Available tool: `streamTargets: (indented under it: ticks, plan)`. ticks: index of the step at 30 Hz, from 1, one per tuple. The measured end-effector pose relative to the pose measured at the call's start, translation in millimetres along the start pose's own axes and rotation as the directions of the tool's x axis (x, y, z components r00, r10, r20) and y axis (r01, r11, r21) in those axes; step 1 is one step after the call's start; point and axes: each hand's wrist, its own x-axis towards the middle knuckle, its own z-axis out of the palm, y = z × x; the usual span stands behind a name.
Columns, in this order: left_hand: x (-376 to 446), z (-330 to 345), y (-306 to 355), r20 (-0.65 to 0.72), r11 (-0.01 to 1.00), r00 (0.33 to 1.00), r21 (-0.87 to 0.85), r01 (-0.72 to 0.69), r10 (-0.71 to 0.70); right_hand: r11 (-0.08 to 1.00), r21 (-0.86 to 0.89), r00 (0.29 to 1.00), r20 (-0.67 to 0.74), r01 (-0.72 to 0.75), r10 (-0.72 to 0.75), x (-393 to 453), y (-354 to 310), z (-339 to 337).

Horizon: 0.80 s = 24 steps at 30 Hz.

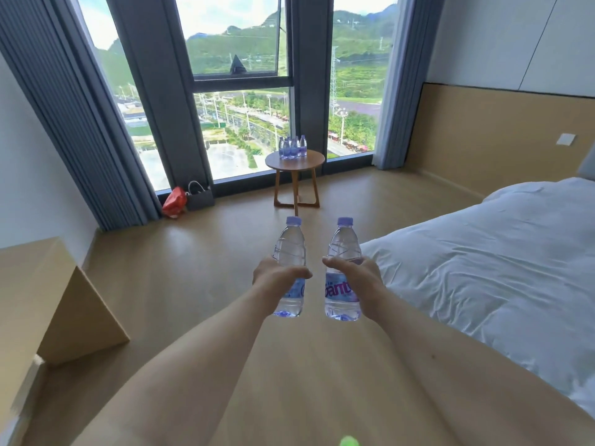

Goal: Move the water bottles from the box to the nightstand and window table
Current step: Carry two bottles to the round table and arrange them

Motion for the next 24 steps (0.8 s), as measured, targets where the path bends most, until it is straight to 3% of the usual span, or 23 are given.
streamTargets:
  ticks: [8,16,24]
  plan:
    - [165,48,61,-0.037,1.000,0.999,-0.012,-0.026,0.026,0.999,0.006,0.998,0.038,0.043,-0.043,187,-26,3]
    - [307,82,143,-0.069,0.994,0.998,-0.110,0.001,-0.009,0.999,0.046,1.000,0.011,-0.030,0.029,360,-83,0]
    - [449,111,175,-0.003,0.987,1.000,-0.158,0.025,-0.026,0.999,0.029,0.999,-0.004,-0.037,0.038,497,-96,19]
